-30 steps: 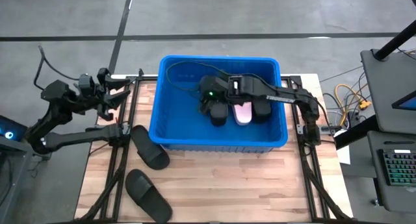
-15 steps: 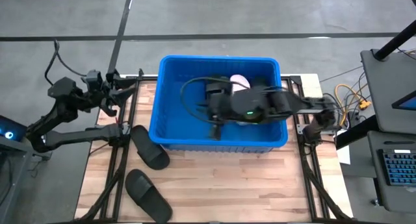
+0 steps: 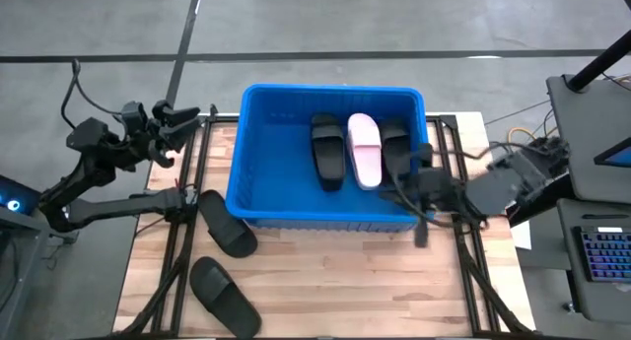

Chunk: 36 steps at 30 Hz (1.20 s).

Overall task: Pick and place slides into bin
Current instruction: Put the black slide into the blue container

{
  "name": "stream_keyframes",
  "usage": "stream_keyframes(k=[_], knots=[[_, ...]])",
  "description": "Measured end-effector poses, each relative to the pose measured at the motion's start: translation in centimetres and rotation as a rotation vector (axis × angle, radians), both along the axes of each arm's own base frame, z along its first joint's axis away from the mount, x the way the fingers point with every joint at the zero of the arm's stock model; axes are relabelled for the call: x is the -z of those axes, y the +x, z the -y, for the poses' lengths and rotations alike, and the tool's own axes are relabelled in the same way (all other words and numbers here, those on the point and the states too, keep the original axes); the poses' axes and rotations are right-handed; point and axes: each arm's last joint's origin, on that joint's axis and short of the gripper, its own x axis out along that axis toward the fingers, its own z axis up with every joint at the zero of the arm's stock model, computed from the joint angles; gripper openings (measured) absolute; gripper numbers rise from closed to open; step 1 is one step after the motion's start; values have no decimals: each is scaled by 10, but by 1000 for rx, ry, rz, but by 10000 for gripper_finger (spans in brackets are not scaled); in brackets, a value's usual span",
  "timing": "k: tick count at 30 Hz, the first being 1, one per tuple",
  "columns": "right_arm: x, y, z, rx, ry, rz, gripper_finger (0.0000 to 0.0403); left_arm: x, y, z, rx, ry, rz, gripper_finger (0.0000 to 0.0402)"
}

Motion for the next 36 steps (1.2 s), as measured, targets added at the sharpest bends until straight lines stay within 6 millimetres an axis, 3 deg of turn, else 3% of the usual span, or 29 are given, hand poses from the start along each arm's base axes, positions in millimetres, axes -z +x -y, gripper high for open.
stream_keyframes(k=[5, 11, 15, 20, 25, 30, 36], knots=[[38, -21, -4, -35, 136, 72, 9, 1, 3, -2, -25, -10, -12, 196], [86, -13, 8, -181, 237, 258, 8, 3, 11, -4, -30, -19, -37, 196], [115, 2, 43, -160, 238, 392, 8, 4, 17, -7, -38, -26, -59, 196], [141, 6, 97, 56, 151, 394, 8, 6, 25, -9, -40, -26, -86, 196], [134, -29, 116, 234, 27, 367, 8, 7, 25, -10, -39, -27, -89, 196], [126, -77, 116, 205, 41, 396, 8, 6, 23, -9, -44, -3, -89, 196], [140, -110, 115, 112, 56, 439, 8, 5, 21, -8, -59, 37, -102, 196]])
